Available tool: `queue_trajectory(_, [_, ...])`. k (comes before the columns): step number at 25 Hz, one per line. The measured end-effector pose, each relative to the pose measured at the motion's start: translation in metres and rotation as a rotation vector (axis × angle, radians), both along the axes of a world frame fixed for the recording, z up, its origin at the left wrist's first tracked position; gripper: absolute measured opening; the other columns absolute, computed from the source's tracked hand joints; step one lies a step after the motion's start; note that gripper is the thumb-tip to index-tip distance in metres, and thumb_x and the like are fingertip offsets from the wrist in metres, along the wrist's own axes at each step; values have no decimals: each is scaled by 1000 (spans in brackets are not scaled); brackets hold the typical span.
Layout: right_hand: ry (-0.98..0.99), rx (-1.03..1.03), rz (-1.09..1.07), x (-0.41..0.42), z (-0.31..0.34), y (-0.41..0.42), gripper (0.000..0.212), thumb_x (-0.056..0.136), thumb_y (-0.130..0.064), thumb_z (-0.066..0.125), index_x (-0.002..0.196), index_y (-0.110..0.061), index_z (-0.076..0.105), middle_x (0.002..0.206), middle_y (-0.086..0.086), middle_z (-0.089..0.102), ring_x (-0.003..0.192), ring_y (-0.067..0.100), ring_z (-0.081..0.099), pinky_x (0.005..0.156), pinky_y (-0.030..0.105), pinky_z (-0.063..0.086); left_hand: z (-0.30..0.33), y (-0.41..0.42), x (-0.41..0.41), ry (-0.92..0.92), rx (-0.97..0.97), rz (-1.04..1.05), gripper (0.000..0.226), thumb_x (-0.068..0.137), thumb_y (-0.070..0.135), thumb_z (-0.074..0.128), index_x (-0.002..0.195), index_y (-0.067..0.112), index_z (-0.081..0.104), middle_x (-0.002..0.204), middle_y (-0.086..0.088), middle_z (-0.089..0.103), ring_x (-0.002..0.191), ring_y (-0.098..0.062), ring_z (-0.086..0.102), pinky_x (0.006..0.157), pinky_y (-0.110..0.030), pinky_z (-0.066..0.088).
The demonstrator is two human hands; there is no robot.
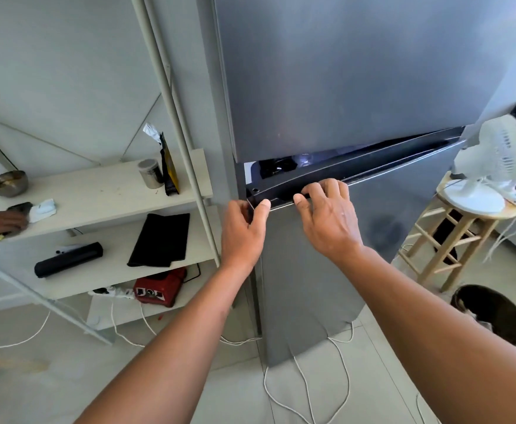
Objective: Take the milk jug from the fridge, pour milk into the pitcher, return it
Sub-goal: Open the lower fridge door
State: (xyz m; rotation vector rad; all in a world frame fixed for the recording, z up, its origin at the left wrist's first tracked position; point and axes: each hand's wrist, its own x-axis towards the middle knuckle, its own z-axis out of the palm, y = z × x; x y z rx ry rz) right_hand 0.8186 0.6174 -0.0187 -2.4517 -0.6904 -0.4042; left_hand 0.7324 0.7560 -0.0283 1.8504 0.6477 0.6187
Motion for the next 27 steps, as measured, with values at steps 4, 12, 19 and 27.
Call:
queue_trajectory(4, [-38,154,-32,-31,-10,-40,31,107,-35,47,108,-12,68,116,5,60,122,27,49,94,40,49,-14,-17,-46,-109,172,-202,42,93,65,50,93,23,54,76,9,59,68,-8,56,63,-22,43])
queue_trajectory(12, [48,398,-93,-87,-22,-129,32,106,-20,44,123,-10,69,147,-3,58,152,10,34,124,27,28,-7,-74,-71,-224,201,-572,16,104,28,53,105,19,66,69,17,61,61,-5,57,58,-18,42])
queue_trajectory(19, [372,733,-162,-157,-6,-213,33,105,-5,55,133,-13,70,156,-4,52,144,-4,43,118,28,41,24,-148,-31,-345,607,-926,33,99,23,61,132,22,67,133,5,63,125,-14,55,108,-33,44])
queue_trajectory(27, [233,709,-668,-205,35,-286,25,102,-19,59,117,-22,79,101,0,82,93,20,75,90,39,61,22,-246,29,-394,794,-1164,42,102,35,49,143,27,59,154,0,53,150,-20,37,123,-43,26])
